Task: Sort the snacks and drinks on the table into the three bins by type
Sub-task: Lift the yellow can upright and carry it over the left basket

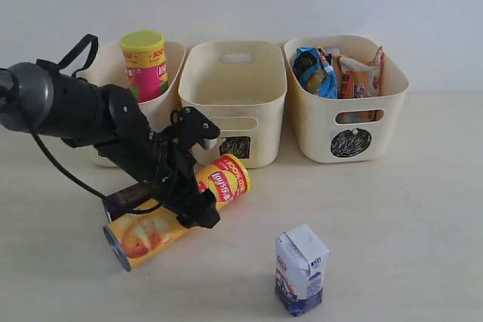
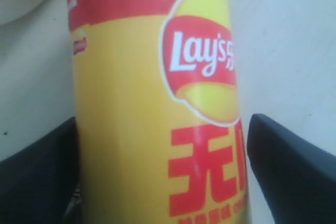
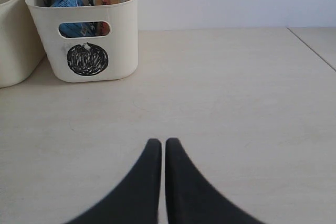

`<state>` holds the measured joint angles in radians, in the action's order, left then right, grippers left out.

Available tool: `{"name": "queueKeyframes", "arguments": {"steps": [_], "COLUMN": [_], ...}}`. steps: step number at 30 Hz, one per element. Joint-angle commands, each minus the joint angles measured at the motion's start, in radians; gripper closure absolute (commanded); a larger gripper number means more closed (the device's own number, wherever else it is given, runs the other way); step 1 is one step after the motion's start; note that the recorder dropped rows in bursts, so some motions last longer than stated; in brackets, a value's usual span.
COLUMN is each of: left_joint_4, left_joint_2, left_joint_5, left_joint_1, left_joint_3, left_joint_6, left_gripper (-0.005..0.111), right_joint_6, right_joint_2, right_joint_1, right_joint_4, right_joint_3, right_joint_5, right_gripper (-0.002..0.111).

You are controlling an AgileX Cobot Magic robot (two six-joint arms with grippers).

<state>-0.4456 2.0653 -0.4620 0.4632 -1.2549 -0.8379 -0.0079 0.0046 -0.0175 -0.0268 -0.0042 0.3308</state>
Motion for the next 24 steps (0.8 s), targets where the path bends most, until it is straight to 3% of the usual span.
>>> {"name": "queueKeyframes", "arguments": {"steps": [1, 2, 4, 5, 6, 7, 13, 20, 24], "left_joint_4": [-0.007, -0.007, -0.007, -0.009, -0.009, -0.009, -0.063, -0.067, -0.082], "left_joint_2": [0.010, 0.010, 0.010, 0.010, 0.010, 0.008, -0.043, -0.172, -0.302], "left_joint_5": [0.031, 0.034, 0.043, 0.044, 0.044, 0.044, 0.036, -0.145, -0.138], "left_joint_1": [0.006, 0.006, 0.006, 0.006, 0.006, 0.006, 0.006, 0.006, 0.006], "left_joint_3": [-0.002, -0.002, -0.002, -0.002, -0.002, -0.002, -0.002, -0.002, -0.002], "left_joint_6": [0.037, 0.037, 0.037, 0.037, 0.037, 0.037, 0.037, 0.037, 0.034], "left_gripper": [0.031, 0.032, 0.044, 0.064, 0.077, 0.103, 0.103, 0.103, 0.103], "right_joint_6": [0.003, 0.003, 0.008, 0.008, 0.008, 0.008, 0.008, 0.008, 0.008], "right_joint_2": [-0.005, -0.005, -0.005, -0.005, -0.005, -0.005, -0.005, -0.005, -0.005], "right_joint_1": [-0.003, -0.003, -0.003, -0.003, -0.003, -0.003, -0.003, -0.003, -0.003], "right_joint_4": [0.006, 0.006, 0.010, 0.010, 0.010, 0.010, 0.010, 0.010, 0.010], "right_joint_3": [0.004, 0.004, 0.004, 0.004, 0.004, 0.004, 0.004, 0.004, 0.004], "right_joint_5": [-0.004, -0.004, -0.004, -0.012, -0.012, -0.008, -0.008, -0.008, -0.008], "right_gripper": [0.108, 0.108, 0.108, 0.108, 0.108, 0.108, 0.108, 0.108, 0.108]}}
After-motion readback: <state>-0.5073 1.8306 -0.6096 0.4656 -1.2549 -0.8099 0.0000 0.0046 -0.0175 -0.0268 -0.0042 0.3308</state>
